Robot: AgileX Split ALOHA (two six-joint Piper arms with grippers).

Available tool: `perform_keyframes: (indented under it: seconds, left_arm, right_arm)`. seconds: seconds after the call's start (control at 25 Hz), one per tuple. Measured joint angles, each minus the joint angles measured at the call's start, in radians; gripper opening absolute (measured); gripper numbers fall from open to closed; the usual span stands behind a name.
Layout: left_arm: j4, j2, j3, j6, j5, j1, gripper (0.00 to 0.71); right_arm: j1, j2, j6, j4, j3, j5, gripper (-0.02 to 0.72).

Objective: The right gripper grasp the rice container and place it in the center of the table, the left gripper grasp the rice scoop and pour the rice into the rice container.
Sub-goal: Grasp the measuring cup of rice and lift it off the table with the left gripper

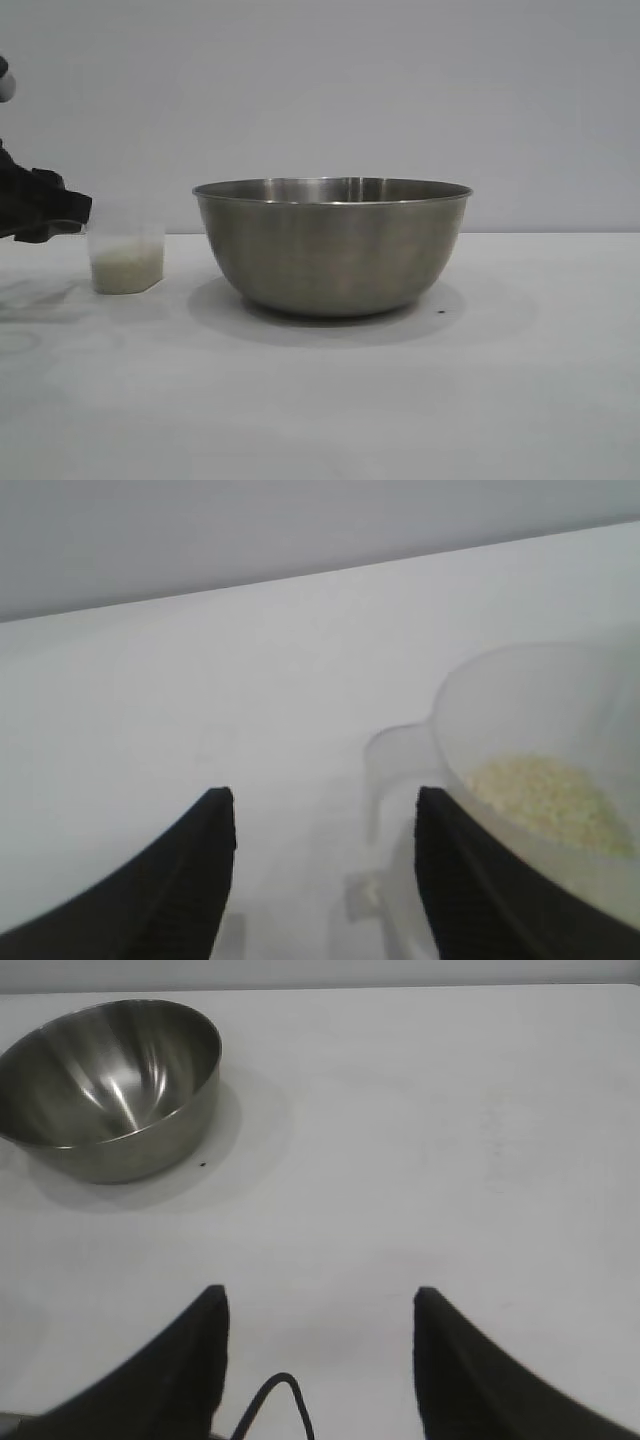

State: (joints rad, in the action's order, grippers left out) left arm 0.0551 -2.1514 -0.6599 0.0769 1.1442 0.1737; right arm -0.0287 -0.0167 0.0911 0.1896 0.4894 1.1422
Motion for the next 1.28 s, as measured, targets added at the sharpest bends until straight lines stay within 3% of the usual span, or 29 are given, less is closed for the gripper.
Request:
perform_keyframes:
  seconds: [0.2, 0.36, 0.48, 0.56, 1.0, 1.28]
  left_arm:
    - [-0.015, -0.012, -0.046, 0.0, 0.0, 0.0, 0.388]
    - [-0.022, -0.012, -0.069, 0.0, 0.0, 0.0, 0.239]
    - [-0.031, -0.012, -0.073, 0.0, 0.0, 0.0, 0.07]
    - [-0.044, -0.014, -0.075, 0.0, 0.0, 0.0, 0.0]
    - [-0.072, -0.018, -0.079, 0.0, -0.009, 0.0, 0.0]
    - [-0.074, 0.08, -0.079, 0.0, -0.015, 0.0, 0.0]
  right_arm:
    - [0.0, 0.0, 0.0, 0.0, 0.0, 0.0, 0.356]
    - [0.0, 0.0, 0.0, 0.0, 0.0, 0.0, 0.356]
    - [0.0, 0.0, 0.0, 0.0, 0.0, 0.0, 0.356]
    - [0.0, 0.0, 0.0, 0.0, 0.0, 0.0, 0.356]
    - [0.0, 0.0, 0.0, 0.0, 0.0, 0.0, 0.356]
    - [0.0, 0.0, 0.0, 0.0, 0.0, 0.0, 0.356]
